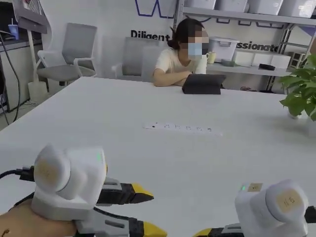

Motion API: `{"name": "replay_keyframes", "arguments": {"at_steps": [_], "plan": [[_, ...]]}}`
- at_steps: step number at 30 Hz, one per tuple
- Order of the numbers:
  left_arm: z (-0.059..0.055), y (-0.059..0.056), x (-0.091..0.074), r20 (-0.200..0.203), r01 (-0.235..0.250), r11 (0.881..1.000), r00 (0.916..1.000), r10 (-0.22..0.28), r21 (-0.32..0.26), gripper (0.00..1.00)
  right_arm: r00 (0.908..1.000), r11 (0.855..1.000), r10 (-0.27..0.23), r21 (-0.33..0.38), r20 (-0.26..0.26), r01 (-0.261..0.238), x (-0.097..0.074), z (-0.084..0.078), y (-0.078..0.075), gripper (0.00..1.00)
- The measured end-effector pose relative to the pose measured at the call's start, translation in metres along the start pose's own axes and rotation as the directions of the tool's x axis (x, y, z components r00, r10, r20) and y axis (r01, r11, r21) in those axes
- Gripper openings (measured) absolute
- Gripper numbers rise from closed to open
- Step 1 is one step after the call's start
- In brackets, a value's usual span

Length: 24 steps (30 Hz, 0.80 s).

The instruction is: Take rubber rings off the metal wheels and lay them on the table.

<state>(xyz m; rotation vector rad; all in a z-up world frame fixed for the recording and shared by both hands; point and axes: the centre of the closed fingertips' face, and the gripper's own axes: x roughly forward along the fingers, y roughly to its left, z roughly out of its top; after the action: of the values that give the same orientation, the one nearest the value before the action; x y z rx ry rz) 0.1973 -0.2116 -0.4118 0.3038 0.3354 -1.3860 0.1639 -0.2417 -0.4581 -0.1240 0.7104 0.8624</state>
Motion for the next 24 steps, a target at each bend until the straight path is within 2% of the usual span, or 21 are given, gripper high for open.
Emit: {"name": "replay_keyframes", "arguments": {"at_steps": [4, 6, 8, 11, 13, 19, 24], "plan": [[-0.012, -0.001, 0.005, -0.037, -0.003, 1.000, 0.9993, 0.003, 0.005, 0.30, 1.0000, 1.000, -0.002, -0.008, -0.004, 0.002, 0.000, -0.001, 0.000, 0.19], [-0.022, -0.002, 0.009, -0.072, -0.006, 1.000, 0.9974, 0.008, 0.019, 0.27, 1.0000, 1.000, -0.004, -0.006, -0.002, 0.004, 0.001, -0.001, -0.001, 0.19], [-0.027, -0.004, 0.012, -0.082, -0.001, 1.000, 0.9966, 0.002, 0.016, 0.25, 1.0000, 1.000, -0.006, -0.007, 0.002, 0.006, 0.001, -0.001, -0.001, 0.20], [-0.037, -0.012, 0.015, -0.129, 0.023, 0.999, 0.9915, -0.017, 0.040, 0.21, 1.0000, 1.000, -0.004, 0.000, 0.007, 0.004, 0.003, -0.001, -0.001, 0.21], [-0.039, -0.013, 0.017, -0.138, 0.022, 0.999, 0.9903, -0.015, 0.047, 0.19, 1.0000, 1.000, -0.003, 0.008, 0.005, 0.003, 0.003, -0.002, -0.001, 0.22], [-0.039, -0.017, 0.020, -0.133, 0.028, 0.999, 0.9909, -0.022, 0.041, 0.17, 1.0000, 1.000, 0.000, 0.014, -0.001, 0.000, 0.005, -0.004, 0.000, 0.22], [-0.044, -0.017, 0.021, -0.165, 0.025, 0.999, 0.9861, -0.017, 0.046, 0.12, 1.0000, 1.000, 0.003, 0.008, -0.006, -0.003, 0.005, -0.005, 0.001, 0.21]]}}
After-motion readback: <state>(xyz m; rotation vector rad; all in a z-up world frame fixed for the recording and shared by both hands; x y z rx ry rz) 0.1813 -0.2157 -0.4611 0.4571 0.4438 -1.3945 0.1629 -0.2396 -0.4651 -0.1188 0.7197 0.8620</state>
